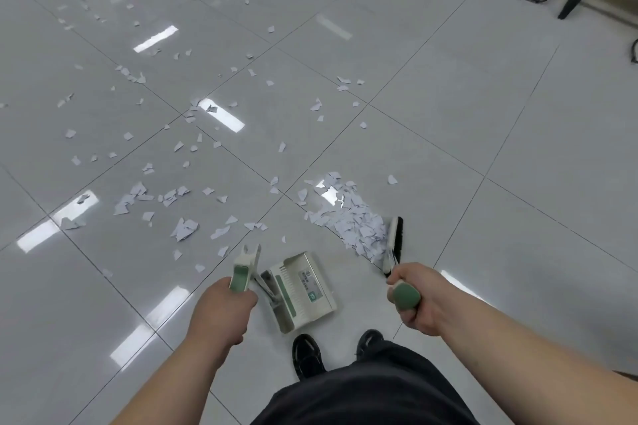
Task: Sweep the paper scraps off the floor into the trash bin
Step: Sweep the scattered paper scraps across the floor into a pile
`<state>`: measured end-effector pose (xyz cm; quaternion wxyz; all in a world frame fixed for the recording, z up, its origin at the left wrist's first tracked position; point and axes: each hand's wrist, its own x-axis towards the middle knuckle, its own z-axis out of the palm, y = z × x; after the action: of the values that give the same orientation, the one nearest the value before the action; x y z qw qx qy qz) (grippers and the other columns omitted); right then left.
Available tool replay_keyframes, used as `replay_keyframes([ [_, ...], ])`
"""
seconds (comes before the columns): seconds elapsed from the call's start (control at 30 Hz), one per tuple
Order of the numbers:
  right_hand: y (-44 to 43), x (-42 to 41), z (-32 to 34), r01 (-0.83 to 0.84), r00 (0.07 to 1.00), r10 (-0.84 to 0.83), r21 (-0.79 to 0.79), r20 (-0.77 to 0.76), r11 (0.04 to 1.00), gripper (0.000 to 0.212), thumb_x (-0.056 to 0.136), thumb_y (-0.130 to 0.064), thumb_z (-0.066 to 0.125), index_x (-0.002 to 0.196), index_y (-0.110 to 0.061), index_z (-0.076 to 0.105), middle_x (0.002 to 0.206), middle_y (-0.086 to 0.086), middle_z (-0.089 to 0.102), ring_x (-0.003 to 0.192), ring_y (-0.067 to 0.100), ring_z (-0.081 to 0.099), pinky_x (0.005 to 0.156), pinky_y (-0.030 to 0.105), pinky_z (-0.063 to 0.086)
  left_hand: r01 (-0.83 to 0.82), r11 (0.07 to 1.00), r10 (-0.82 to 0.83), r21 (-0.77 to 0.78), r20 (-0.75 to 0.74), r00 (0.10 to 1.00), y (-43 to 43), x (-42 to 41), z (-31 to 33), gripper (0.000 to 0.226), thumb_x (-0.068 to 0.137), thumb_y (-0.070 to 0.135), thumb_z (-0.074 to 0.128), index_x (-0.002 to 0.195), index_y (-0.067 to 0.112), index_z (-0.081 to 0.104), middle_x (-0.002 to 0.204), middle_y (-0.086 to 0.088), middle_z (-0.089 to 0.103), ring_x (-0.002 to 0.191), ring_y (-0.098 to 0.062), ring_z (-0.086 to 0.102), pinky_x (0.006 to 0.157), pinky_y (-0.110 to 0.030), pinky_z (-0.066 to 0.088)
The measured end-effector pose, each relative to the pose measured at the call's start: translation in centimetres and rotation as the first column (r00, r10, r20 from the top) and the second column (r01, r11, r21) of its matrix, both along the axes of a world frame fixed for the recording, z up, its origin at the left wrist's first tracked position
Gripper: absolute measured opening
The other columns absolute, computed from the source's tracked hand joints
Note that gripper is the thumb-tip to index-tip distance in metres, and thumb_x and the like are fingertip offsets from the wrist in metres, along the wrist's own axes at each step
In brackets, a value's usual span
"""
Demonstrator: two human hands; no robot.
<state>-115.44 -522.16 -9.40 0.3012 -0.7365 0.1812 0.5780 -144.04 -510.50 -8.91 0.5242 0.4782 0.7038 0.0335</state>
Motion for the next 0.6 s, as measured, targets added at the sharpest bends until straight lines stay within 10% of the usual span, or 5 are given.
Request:
replay_keyframes([
  [0.6, 15.4, 7.6, -0.5, 0.014, 0.944, 0.065, 0.236, -0.325, 0.972, 0.018, 0.083, -0.011, 0.06, 0.098, -0.016, 0.053, 0.061, 0.006, 0.058, 0.038, 0.014, 0.044, 0.033, 0.016, 0.028, -0.238, 0.971, 0.237, 0.014, -0.143, 0.961, 1.5, 8.2, 1.2, 0.019, 0.08, 0.0, 0.048, 0.076, 0.014, 0.035, 0.066, -0.005, 0.031, 0.049, -0.02, 0.025, 0.044, -0.025, 0.024],
])
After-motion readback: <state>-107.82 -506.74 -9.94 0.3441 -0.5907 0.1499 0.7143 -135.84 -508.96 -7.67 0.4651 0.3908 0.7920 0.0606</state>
